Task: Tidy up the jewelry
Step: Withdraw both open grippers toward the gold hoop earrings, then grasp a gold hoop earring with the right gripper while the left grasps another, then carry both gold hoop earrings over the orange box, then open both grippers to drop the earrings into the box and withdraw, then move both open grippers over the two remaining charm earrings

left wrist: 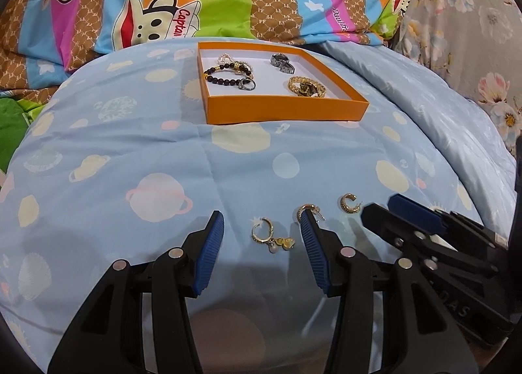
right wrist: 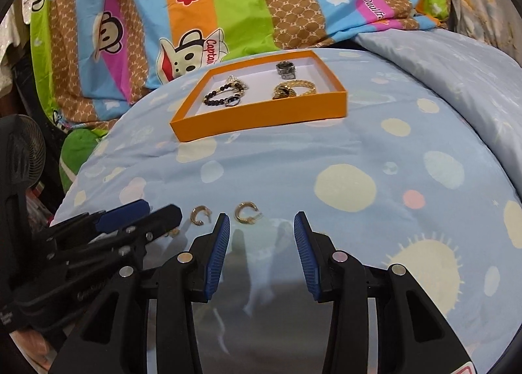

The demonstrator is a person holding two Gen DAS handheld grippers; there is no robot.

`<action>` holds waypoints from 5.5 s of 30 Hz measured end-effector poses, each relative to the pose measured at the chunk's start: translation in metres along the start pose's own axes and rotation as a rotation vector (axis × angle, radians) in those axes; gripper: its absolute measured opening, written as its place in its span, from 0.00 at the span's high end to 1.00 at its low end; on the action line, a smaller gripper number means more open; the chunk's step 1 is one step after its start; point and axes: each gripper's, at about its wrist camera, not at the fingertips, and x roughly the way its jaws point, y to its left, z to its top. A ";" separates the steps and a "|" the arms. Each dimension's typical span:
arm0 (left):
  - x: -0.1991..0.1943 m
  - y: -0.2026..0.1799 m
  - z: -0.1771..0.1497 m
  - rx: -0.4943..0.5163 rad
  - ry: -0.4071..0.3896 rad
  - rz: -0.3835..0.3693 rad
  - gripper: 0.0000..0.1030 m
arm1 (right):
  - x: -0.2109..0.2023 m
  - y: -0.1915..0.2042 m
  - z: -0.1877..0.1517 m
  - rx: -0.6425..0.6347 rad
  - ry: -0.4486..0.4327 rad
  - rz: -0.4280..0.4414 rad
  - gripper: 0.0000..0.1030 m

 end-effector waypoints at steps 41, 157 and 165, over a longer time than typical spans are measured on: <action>0.023 -0.042 0.010 0.108 0.041 -0.007 0.82 | -0.025 -0.037 0.001 0.114 -0.044 -0.077 0.83; 0.025 -0.026 0.014 0.063 0.032 0.090 0.58 | -0.008 -0.033 -0.012 0.060 0.027 -0.140 0.75; 0.025 -0.026 0.013 0.062 0.032 0.091 0.58 | -0.008 -0.034 -0.012 0.074 0.024 -0.139 0.78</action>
